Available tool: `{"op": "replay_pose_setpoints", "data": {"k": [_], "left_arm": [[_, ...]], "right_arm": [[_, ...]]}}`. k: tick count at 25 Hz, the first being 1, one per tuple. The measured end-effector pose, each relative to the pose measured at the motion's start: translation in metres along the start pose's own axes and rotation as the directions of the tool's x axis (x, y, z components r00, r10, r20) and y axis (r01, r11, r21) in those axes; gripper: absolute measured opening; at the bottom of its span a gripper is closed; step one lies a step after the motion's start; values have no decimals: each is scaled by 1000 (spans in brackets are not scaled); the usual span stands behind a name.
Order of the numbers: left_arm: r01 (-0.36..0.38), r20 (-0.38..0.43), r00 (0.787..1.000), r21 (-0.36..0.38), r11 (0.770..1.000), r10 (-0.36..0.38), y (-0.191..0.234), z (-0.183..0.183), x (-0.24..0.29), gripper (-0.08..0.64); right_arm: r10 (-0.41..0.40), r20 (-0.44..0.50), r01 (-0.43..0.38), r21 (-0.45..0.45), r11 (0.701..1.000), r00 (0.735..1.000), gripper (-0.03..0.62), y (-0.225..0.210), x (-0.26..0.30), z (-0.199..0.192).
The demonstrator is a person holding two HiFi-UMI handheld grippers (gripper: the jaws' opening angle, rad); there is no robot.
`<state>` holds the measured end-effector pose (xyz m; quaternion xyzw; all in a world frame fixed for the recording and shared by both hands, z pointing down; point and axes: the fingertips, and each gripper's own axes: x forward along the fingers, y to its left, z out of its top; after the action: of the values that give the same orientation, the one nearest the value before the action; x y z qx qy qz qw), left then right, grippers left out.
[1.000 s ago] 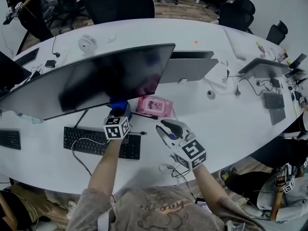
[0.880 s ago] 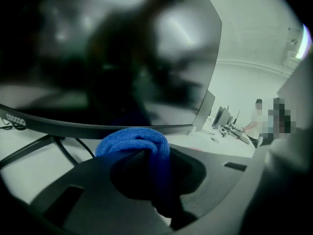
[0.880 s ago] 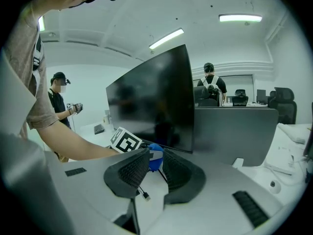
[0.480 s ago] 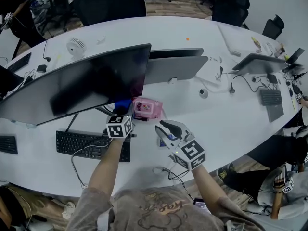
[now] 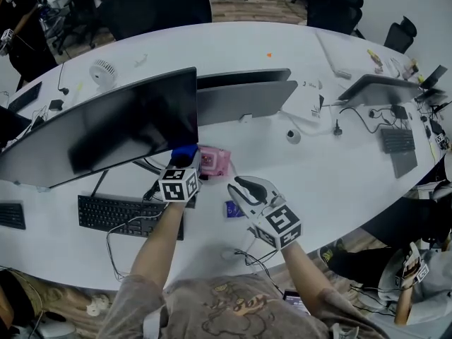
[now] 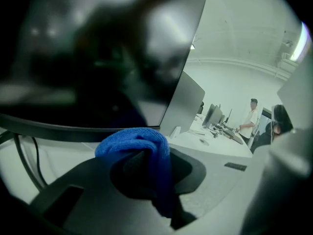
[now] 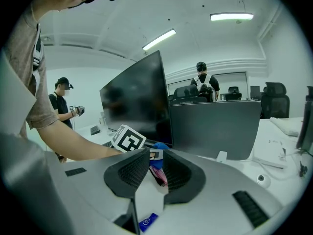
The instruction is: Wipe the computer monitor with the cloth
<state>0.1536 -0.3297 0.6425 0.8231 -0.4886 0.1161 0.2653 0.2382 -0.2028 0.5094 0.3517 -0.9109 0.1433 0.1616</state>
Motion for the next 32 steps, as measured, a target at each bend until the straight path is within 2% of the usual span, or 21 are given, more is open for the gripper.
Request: {"op": "replay_pose_setpoints", "data": {"k": [11,19,26,32], "left_arm": [[75,4,997,9,997,-75,-27,8,3,48],[143,51,988,12,990,-144,-47,26,-24,48],[147,72,987,-32,989,-145,-56,36,-32,48],[140,66,988,-25,990,-138,-63,33,-24,48]], "right_arm": [[-22,-3,22,12,1000,1000,95,-10,-5,-7],[11,0,-11,19,1000,1000,95,-5,4,-7],[27,9,-27,15,1000,1000,95,-1,7,-2],[27,-1,-27,14,1000,1000,95,-15,8,-6]]}}
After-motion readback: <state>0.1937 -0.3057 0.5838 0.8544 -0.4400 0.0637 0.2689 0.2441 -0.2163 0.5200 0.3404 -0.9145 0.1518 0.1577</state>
